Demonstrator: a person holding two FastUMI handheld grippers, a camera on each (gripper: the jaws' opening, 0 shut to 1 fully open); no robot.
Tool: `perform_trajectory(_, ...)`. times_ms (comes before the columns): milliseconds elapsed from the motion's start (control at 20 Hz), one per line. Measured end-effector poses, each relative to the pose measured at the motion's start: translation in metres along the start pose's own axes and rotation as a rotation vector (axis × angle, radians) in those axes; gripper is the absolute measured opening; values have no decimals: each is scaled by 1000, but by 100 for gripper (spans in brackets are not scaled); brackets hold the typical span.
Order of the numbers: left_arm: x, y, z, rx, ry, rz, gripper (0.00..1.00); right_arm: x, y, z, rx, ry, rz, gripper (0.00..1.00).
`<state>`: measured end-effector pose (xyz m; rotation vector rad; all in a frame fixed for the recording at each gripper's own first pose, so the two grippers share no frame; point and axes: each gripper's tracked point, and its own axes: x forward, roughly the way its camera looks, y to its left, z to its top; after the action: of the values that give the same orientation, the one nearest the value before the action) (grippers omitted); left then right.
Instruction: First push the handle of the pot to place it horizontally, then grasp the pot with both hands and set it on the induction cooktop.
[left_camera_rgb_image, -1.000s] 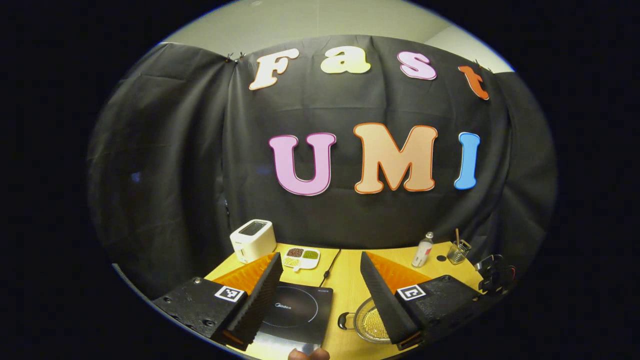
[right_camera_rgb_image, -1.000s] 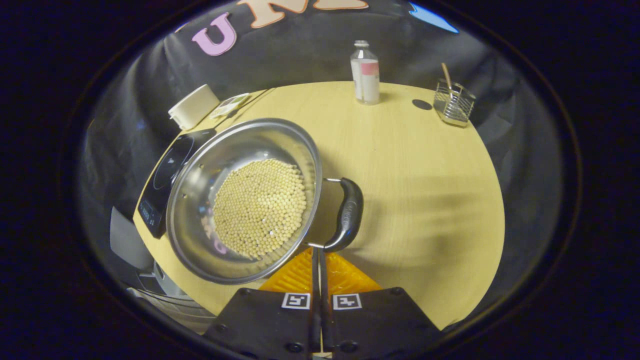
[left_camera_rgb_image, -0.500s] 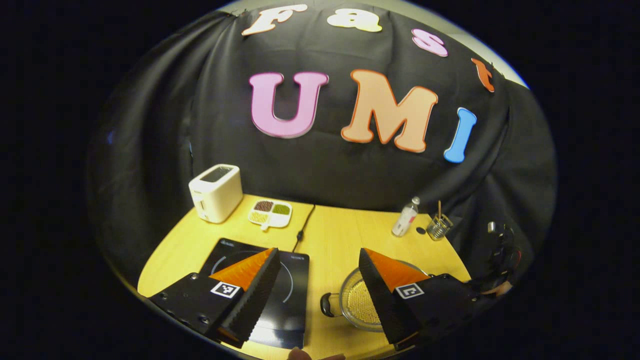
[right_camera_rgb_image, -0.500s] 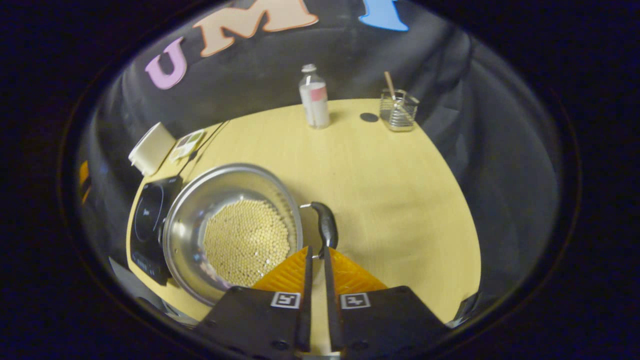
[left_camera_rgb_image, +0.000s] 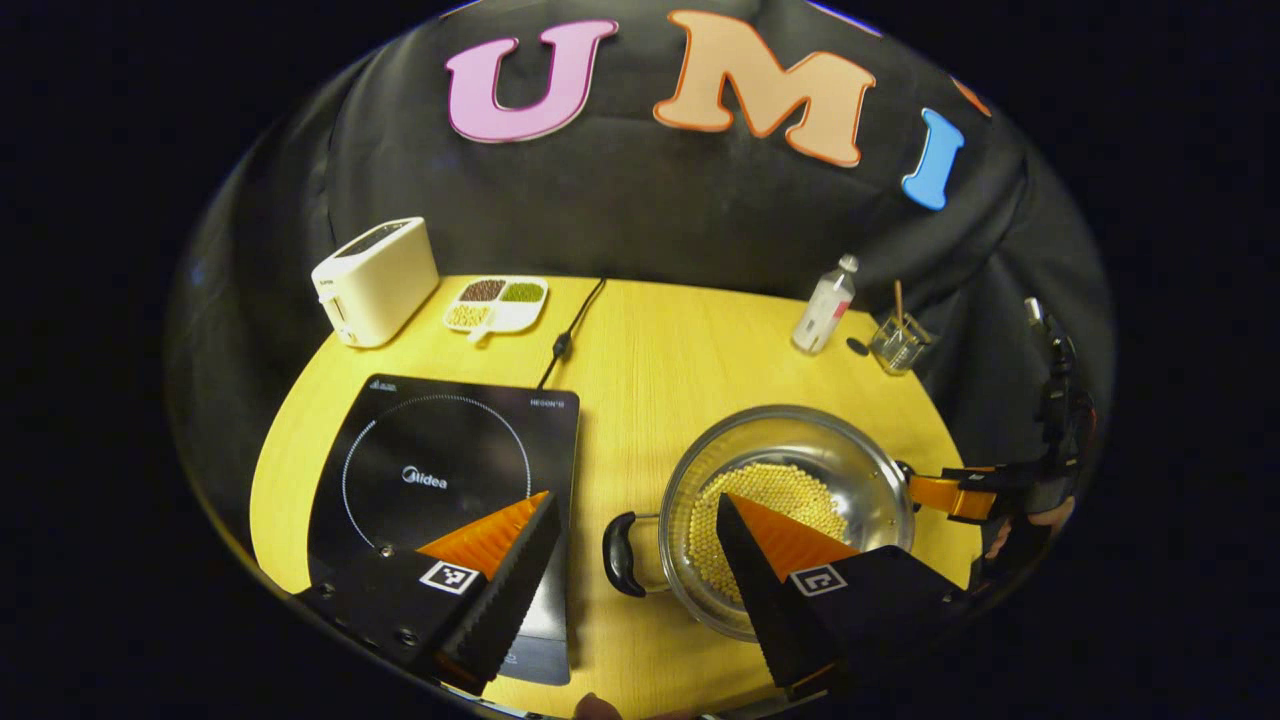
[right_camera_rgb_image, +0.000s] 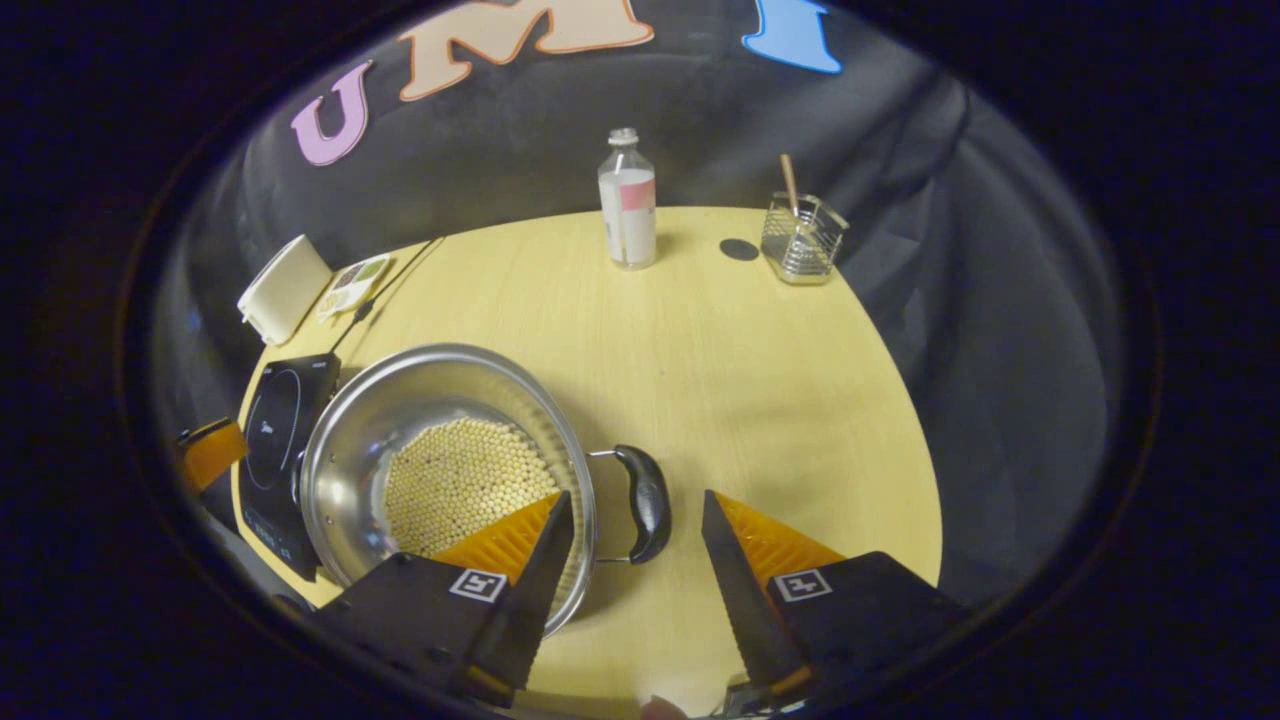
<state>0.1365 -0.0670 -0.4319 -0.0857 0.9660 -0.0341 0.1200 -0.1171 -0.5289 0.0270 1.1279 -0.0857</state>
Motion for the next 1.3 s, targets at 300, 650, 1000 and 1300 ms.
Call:
perform_trajectory(300, 42, 1, -37, -5, 125, 45, 97, 32, 1, -6, -19, 68, 45, 81)
perform_trajectory(650, 73, 2, -67, -27, 249, 52, 93, 46, 11, -14, -53, 102, 83, 63)
perform_trajectory(1000, 85, 7, -68, -1, 275, 68, 69, 44, 12, -17, -32, 119, 77, 52)
perform_trajectory(1300, 63, 12, -58, 3, 245, 56, 66, 20, 18, -11, -16, 104, 85, 48)
